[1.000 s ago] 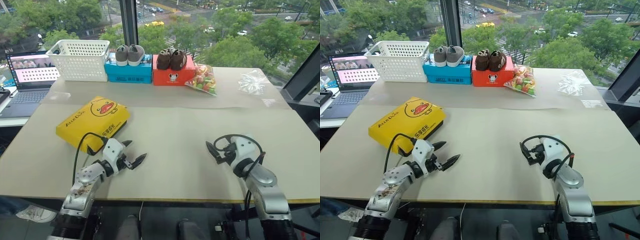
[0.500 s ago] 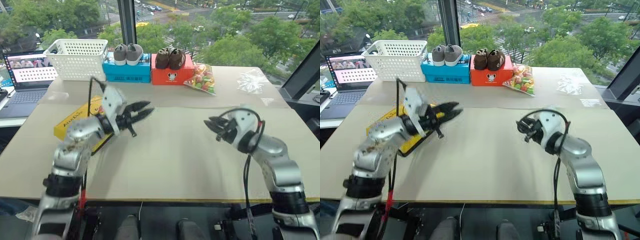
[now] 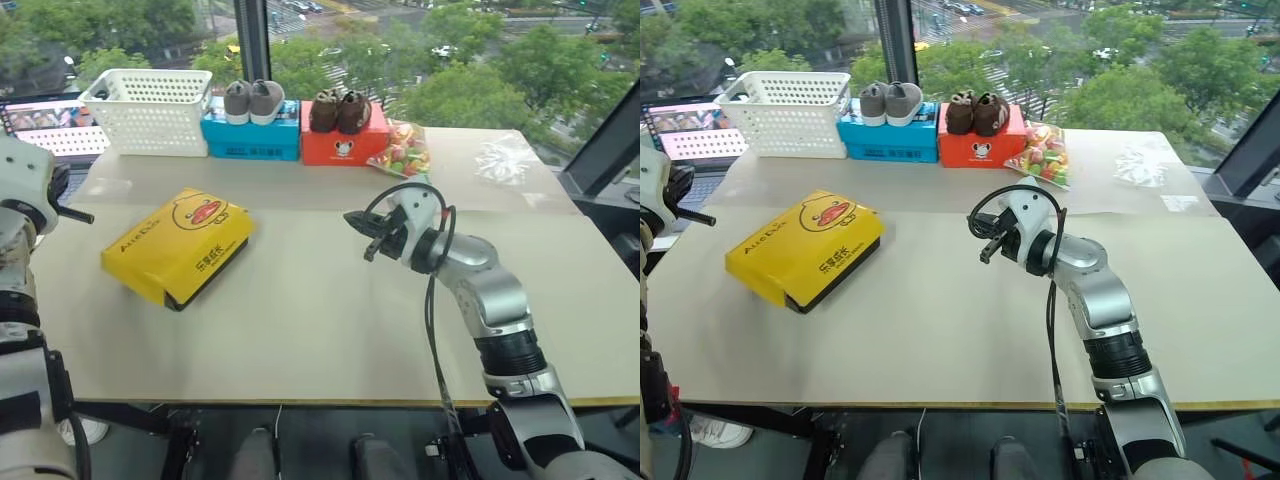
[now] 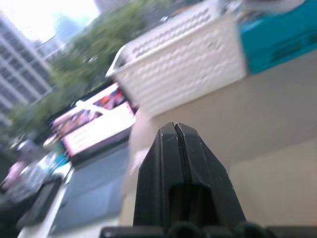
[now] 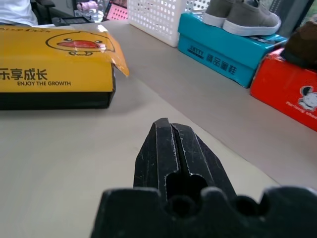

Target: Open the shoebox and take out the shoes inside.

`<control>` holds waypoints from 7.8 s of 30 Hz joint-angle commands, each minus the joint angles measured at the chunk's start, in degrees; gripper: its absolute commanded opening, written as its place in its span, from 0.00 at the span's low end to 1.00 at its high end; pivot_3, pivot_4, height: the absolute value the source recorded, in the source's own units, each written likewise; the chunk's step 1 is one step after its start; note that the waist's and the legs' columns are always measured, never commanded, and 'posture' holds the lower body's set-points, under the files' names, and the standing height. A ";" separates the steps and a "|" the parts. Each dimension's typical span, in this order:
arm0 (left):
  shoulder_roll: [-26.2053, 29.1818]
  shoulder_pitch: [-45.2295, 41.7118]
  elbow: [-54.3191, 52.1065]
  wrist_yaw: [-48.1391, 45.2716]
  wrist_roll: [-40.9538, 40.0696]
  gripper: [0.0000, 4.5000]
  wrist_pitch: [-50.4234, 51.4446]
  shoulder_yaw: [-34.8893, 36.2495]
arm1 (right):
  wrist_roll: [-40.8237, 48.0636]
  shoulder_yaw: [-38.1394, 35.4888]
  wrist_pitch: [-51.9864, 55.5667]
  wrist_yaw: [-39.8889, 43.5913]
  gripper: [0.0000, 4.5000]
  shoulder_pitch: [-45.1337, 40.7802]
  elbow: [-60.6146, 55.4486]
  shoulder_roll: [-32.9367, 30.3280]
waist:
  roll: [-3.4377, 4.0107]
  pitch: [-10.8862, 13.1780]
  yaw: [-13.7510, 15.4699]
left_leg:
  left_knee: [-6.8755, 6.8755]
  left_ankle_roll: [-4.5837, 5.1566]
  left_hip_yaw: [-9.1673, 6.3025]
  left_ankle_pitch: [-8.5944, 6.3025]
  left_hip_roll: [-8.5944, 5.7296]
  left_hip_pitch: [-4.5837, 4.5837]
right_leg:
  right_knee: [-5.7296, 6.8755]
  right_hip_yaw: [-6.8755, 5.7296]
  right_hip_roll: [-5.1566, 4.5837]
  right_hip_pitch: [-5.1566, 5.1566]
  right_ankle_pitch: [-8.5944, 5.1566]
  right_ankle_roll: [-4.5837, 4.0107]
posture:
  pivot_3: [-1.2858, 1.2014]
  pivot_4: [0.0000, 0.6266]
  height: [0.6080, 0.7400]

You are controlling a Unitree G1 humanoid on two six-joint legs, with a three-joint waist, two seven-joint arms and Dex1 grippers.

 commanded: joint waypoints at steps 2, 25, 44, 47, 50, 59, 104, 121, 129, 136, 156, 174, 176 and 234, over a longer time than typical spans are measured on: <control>2.22 -2.81 8.69 7.53 7.05 0.00 -2.28 -3.86 | -0.33 -0.47 -1.64 0.00 0.00 -1.37 -1.51 0.17 | -0.01 0.00 0.60 | 0.02 -0.07 0.00 -0.01 0.01 -0.09 | 0.02 -0.05 0.00 -0.05 0.01 -0.02 | 0.52 0.24 1.00; -18.84 2.11 -1.56 -42.53 0.17 0.00 -28.61 -11.05 | -2.16 -4.16 0.27 -3.13 0.00 1.81 -2.94 -5.95 | -0.03 -0.01 2.55 | 0.10 -0.19 -0.03 0.11 0.09 -0.28 | 0.01 -0.40 -0.06 -0.02 0.09 -0.14 | 0.52 0.24 1.00; -19.94 2.08 -4.89 -16.31 2.04 0.00 -17.24 -7.98 | -10.96 -4.65 -35.47 -11.34 0.00 -16.84 59.96 9.58 | -0.03 -0.01 -0.20 | 0.48 -0.08 -0.16 0.10 0.09 -0.22 | 0.43 -0.40 -0.02 0.07 0.06 -0.06 | 0.52 0.24 1.00; -23.02 5.14 -9.48 -16.23 0.51 0.00 -15.28 -7.57 | -9.38 -6.46 -38.84 -8.56 0.00 -18.66 65.19 13.60 | -0.01 0.00 -0.26 | 0.46 -0.08 -0.16 0.10 0.09 -0.25 | 0.44 -0.41 -0.03 0.04 0.06 -0.06 | 0.52 0.24 1.00; -26.79 9.13 -14.90 -16.01 -1.03 0.00 -12.14 -7.91 | -8.81 -7.13 -39.76 -5.34 0.00 -18.87 67.26 16.61 | 0.00 0.00 -0.29 | 0.45 -0.08 -0.18 0.10 0.09 -0.25 | 0.52 -0.41 -0.03 0.02 0.06 -0.06 | 0.52 0.24 1.00; -34.82 25.88 -45.71 -18.69 -6.65 0.00 5.58 -13.52 | -0.92 -0.78 -3.03 10.49 0.00 -1.16 24.47 13.51 | 0.10 -0.05 0.43 | 0.58 -0.10 -0.23 0.09 0.07 -0.19 | 0.81 -0.43 -0.07 0.08 0.05 -0.06 | 0.52 0.24 1.00; 5.88 14.28 -69.34 -56.34 -35.73 0.99 52.01 -3.93 | 16.09 -11.96 26.20 26.39 0.99 11.47 -17.12 -37.71 | 0.15 0.01 -0.11 | 0.59 -0.02 -0.21 0.01 0.10 -0.04 | 0.75 -0.38 -0.05 0.12 -0.36 -0.19 | 0.52 0.24 1.00; 14.63 9.64 -76.42 -57.79 -37.89 1.00 57.17 -4.02 | 6.53 4.92 16.71 27.31 0.34 10.19 -6.29 -29.55 | 0.19 0.04 -0.42 | 0.68 -0.01 -0.20 0.01 0.12 0.08 | 0.89 -0.33 0.00 0.12 -0.57 -0.09 | 0.52 0.24 1.00; 12.32 7.08 -74.67 -53.81 -41.33 1.00 60.22 -0.46 | 8.28 8.34 15.46 29.05 0.03 3.23 -5.29 -18.65 | 0.18 0.08 0.14 | 0.67 -0.01 -0.20 0.01 0.12 -0.06 | 0.89 -0.38 0.00 0.06 -0.55 -0.16 | 0.52 0.24 1.00; 15.13 10.31 -73.36 -51.72 -40.26 1.00 59.68 4.26 | 20.83 0.54 22.36 28.52 0.03 -5.97 -9.06 -11.90 | 0.19 0.12 -0.55 | 0.67 -0.01 -0.23 0.01 0.14 -0.01 | 0.94 -0.39 0.02 0.07 -0.52 -0.19 | 0.52 0.24 1.00; 26.00 9.36 -84.99 -37.90 -59.34 1.00 78.50 24.85 | 2.50 9.53 -6.34 18.64 0.03 -26.97 24.30 19.14 | 0.10 0.20 -0.35 | 0.62 -0.11 -0.27 -0.03 0.23 -0.02 | 0.97 -0.53 0.04 0.06 -0.50 -0.27 | 0.52 0.24 1.00; 21.27 30.39 -78.33 -45.45 -33.39 1.00 47.81 8.23 | 3.50 10.72 11.49 27.12 0.65 -17.90 -3.23 -7.39 | 0.16 0.23 -0.31 | 0.42 -0.38 -0.08 -0.17 0.48 0.02 | 0.94 -0.62 0.15 -0.14 -0.52 -0.67 | 0.52 0.24 1.00; 20.60 29.47 -78.03 -45.39 -32.95 1.00 47.28 6.97 | 0.43 13.13 4.54 29.32 0.79 -17.60 -3.02 -9.10 | 0.16 0.23 -0.36 | 0.46 -0.36 -0.07 -0.15 0.50 0.02 | 0.96 -0.62 0.17 -0.14 -0.52 -0.67 | 0.52 0.24 1.00; 18.55 36.14 -89.58 -39.31 -36.10 1.00 55.83 16.40 | 1.07 9.87 -20.97 43.72 0.11 -27.59 37.73 8.88 | 0.20 0.27 -0.44 | 0.52 -0.43 -0.05 -0.18 0.67 0.38 | 1.11 -0.61 0.30 0.11 -0.52 -0.77 | 0.52 0.24 1.00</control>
